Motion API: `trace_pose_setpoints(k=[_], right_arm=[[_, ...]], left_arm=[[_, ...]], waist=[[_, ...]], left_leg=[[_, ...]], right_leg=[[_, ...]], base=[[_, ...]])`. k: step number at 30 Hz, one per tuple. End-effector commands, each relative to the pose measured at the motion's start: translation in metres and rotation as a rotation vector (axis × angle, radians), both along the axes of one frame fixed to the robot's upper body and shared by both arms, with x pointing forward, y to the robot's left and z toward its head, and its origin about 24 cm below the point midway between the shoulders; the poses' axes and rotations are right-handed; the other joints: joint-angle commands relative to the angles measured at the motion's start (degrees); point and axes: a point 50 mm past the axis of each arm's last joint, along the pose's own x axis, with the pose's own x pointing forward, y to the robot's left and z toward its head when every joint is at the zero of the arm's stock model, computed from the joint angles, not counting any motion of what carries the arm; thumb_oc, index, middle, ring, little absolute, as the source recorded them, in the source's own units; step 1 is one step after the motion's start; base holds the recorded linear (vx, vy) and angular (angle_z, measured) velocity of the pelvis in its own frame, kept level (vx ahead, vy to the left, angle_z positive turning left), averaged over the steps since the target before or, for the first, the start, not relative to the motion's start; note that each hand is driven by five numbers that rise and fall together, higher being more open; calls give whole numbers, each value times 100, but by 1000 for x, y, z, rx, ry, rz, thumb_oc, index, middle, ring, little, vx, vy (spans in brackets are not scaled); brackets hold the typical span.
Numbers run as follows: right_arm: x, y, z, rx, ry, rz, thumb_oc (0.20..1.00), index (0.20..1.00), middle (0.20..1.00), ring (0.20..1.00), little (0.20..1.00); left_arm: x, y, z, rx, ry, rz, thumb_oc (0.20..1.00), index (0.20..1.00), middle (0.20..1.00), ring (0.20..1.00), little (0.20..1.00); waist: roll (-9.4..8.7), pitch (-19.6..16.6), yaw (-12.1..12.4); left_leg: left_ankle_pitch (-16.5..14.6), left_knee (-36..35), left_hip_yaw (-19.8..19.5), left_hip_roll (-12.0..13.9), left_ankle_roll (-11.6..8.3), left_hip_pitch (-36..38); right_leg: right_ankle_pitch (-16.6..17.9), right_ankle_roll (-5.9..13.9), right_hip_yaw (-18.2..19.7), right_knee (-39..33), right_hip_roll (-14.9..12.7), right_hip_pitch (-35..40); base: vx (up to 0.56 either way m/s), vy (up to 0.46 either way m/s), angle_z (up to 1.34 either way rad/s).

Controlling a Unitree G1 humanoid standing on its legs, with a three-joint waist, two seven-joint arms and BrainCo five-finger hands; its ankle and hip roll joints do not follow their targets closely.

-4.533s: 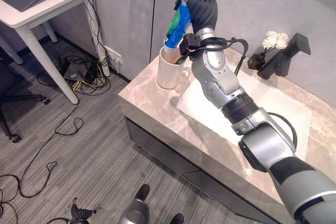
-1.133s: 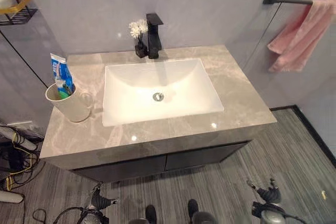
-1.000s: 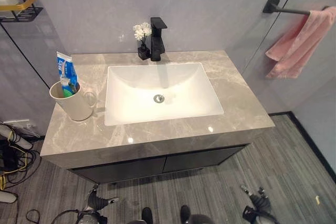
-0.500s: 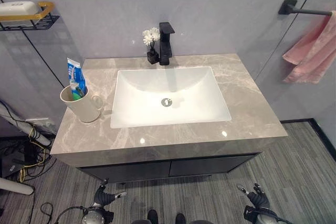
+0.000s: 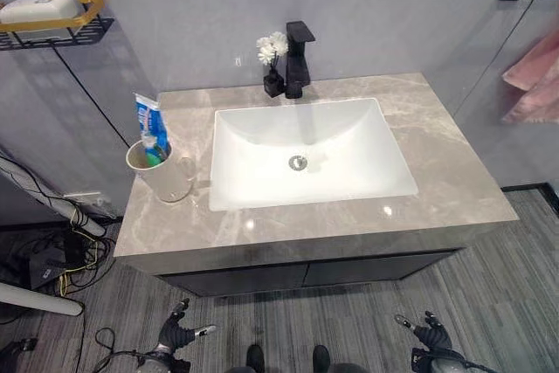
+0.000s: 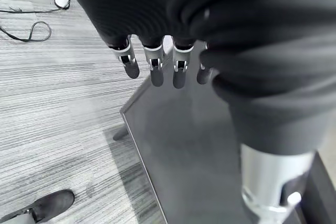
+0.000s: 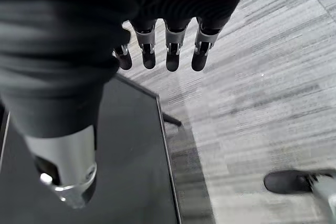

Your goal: Put brush and paste in cup on sink, flatten towel.

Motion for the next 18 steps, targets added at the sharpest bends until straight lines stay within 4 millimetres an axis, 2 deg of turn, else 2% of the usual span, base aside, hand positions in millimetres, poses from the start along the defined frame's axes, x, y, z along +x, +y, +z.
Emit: trace_pose_setpoints(k=[1,2,6,7,11,14,16,17,18], right_arm=[[11,3,2,-33,9,129,1000,1000,1000,1000,1000],[11,4,2,-32,9,130,1000,1000,1000,1000,1000],[9,8,-2,-24,52,199,1000,1000,1000,1000,1000],[7,13,-6,-9,83,227,1000,1000,1000,1000,1000],[5,22,-10,-3,118,312,1000,1000,1000,1000,1000],[1,20,-10,-8,127,352,1000,1000,1000,1000,1000],[2,17,-4,-51,115,457,1000,1000,1000,1000,1000],[-7,8,-1,-86,145,536,1000,1000,1000,1000,1000],[-7,8,-1,-86,145,536,1000,1000,1000,1000,1000]], left_arm=[[-1,14,22,-27,-74,-32,1000,1000,1000,1000,1000],[-2,15,22,-27,-74,-32,1000,1000,1000,1000,1000],[6,26,54,-96,-156,-120,1000,1000,1000,1000,1000],[8,34,66,-74,-159,-171,1000,1000,1000,1000,1000],[17,35,82,-62,-181,-263,1000,1000,1000,1000,1000],[26,35,97,-79,-212,-323,1000,1000,1000,1000,1000],[28,37,106,-126,-225,-336,1000,1000,1000,1000,1000],[30,37,114,-156,-225,-376,1000,1000,1000,1000,1000],[30,37,114,-157,-224,-376,1000,1000,1000,1000,1000]], waist=[[-26,-233,118],[-30,-235,119],[11,-270,149],[-4,-300,169],[-18,-317,194],[-33,-221,146],[-39,-130,102],[-64,-50,71],[-65,-58,68]], left_leg=[[-121,152,22,-101,119,-176],[-119,147,24,-101,119,-171],[-102,59,47,-98,121,-106],[-103,32,38,-81,110,-54],[-124,33,21,-41,89,46],[-124,117,-28,29,48,50],[-114,221,-39,106,5,-53],[-116,380,-69,159,-33,-170],[-122,394,-73,159,-34,-183]], right_leg=[[68,280,229,210,-78,-219],[69,281,232,207,-78,-216],[117,316,255,162,-106,-205],[109,323,250,142,-106,-171],[57,301,245,166,-73,-101],[-64,234,262,378,9,-144],[-159,183,271,611,111,-317],[-215,139,246,779,182,-433],[-220,138,242,790,182,-443]], base=[[41,106,5],[22,79,5],[29,33,0],[37,1,-3],[31,-45,-3],[7,-99,-1],[-56,-156,2],[-52,-151,2],[-39,-155,4]])
